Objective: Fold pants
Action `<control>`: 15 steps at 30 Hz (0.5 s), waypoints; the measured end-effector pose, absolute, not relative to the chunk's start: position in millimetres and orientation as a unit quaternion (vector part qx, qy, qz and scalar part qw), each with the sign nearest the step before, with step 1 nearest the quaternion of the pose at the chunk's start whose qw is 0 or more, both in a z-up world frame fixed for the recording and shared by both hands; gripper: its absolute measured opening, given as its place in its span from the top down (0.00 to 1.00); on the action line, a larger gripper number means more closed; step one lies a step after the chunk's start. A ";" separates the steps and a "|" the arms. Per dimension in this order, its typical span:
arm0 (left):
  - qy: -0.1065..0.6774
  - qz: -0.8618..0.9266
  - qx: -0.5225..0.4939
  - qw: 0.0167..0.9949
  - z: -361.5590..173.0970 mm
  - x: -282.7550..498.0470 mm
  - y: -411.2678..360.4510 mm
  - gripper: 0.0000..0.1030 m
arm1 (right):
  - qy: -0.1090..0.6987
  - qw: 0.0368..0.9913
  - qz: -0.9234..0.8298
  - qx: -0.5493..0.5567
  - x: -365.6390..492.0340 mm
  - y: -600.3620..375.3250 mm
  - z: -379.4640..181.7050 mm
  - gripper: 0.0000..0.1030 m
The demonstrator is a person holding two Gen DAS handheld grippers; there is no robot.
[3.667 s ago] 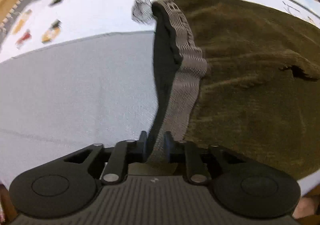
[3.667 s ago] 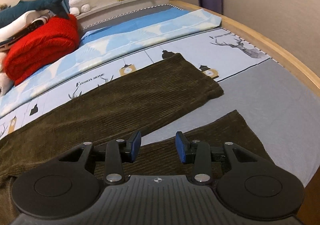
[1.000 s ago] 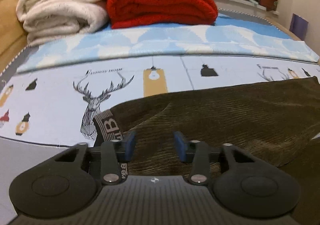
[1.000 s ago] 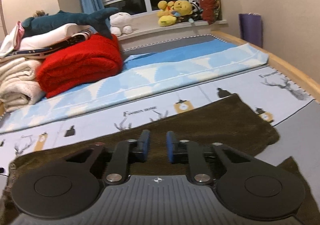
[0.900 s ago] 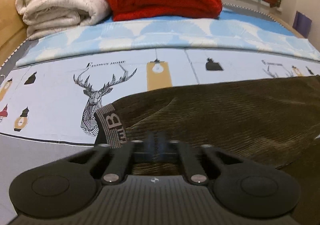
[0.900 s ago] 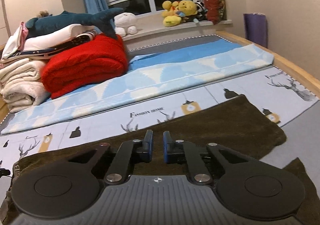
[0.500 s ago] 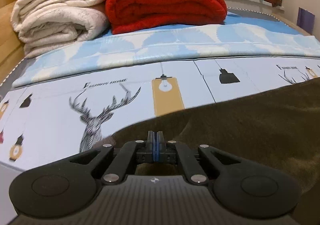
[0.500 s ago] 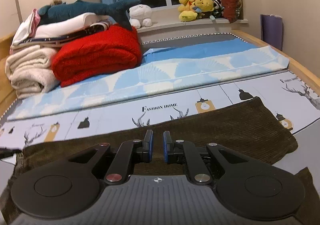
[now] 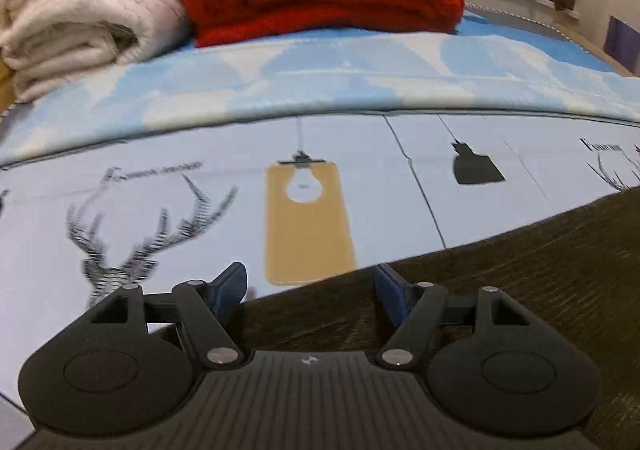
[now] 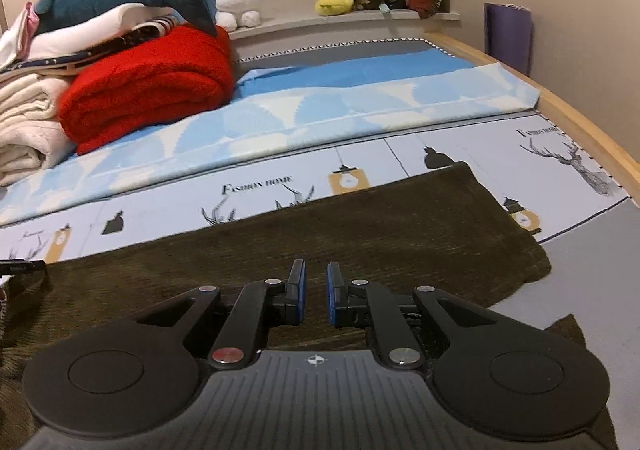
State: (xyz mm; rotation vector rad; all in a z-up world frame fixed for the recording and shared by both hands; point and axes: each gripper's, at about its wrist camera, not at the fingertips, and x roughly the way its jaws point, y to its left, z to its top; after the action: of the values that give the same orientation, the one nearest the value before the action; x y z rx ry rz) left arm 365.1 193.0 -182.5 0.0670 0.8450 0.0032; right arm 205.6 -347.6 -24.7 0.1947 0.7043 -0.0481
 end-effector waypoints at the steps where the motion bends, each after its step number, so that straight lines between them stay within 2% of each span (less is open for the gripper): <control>1: 0.418 -0.006 0.031 0.908 -186.5 366.6 191.6 0.27 | 0.348 0.933 -0.024 0.093 206.0 -347.7 -26.3 0.89; 3: 0.427 -0.029 0.027 0.903 -191.7 366.1 188.6 0.27 | 0.350 0.932 -0.024 0.092 207.1 -347.6 -26.6 0.89; 5: 0.436 -0.045 0.042 0.898 -194.2 364.9 182.9 0.33 | 0.349 0.933 -0.020 0.090 207.3 -347.0 -26.1 0.89; 6: 0.434 -0.054 0.048 0.898 -193.3 363.5 180.6 0.46 | 0.349 0.933 -0.018 0.088 207.2 -345.9 -26.6 0.89; 7: 0.436 -0.068 0.045 0.896 -191.4 362.8 179.1 0.66 | 0.350 0.933 -0.017 0.085 208.0 -345.3 -27.4 0.89; 8: 0.436 -0.074 0.043 0.896 -189.2 361.9 177.2 0.73 | 0.354 0.932 -0.016 0.080 209.2 -343.7 -29.3 0.89; 9: 0.432 -0.071 0.053 0.898 -186.9 360.3 173.6 0.92 | 0.358 0.930 -0.016 0.076 210.4 -342.2 -30.8 0.89; 10: 0.430 -0.071 0.070 0.897 -184.4 358.3 168.9 0.96 | 0.361 0.930 -0.016 0.071 211.6 -340.6 -31.8 0.89; 15: 0.418 -0.074 0.097 0.900 -162.9 340.4 161.1 0.98 | 0.362 0.930 -0.020 0.060 214.3 -334.1 -30.9 0.89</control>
State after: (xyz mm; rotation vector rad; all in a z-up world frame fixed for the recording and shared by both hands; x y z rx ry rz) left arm 340.4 161.1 -162.9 0.2001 0.8655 -0.1540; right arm 214.3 -334.1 -30.9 0.1219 0.7403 -0.0418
